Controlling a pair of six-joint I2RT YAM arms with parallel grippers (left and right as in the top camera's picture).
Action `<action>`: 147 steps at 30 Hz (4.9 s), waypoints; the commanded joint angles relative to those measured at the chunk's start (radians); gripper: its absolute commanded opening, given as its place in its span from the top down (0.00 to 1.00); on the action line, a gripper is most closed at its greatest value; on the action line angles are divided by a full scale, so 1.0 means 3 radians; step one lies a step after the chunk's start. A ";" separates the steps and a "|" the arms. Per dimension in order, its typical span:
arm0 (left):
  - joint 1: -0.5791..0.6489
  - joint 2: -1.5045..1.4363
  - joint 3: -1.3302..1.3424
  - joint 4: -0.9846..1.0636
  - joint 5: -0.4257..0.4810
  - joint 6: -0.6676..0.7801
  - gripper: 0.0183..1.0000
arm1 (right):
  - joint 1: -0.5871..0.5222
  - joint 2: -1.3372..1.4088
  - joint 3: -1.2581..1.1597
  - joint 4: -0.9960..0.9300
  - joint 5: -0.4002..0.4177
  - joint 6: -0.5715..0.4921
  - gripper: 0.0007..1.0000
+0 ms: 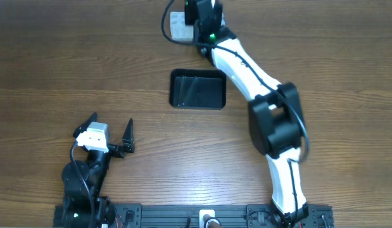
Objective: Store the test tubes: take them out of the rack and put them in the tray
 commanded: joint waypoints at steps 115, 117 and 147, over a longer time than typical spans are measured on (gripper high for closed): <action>-0.0013 -0.0020 -0.0017 -0.0008 -0.0017 -0.0036 0.00 | -0.0512 -0.0137 -0.1222 0.0786 -0.0659 -0.0146 0.42; -0.0013 -0.0020 -0.0017 -0.0008 -0.0017 -0.0034 0.00 | -0.0509 -0.0135 -0.1222 0.0815 -0.0661 -0.0146 0.46; -0.0013 -0.0020 -0.0017 -0.0008 -0.0017 -0.0036 0.00 | -0.0500 -0.0033 -0.1222 0.1045 -0.0835 -0.0118 0.78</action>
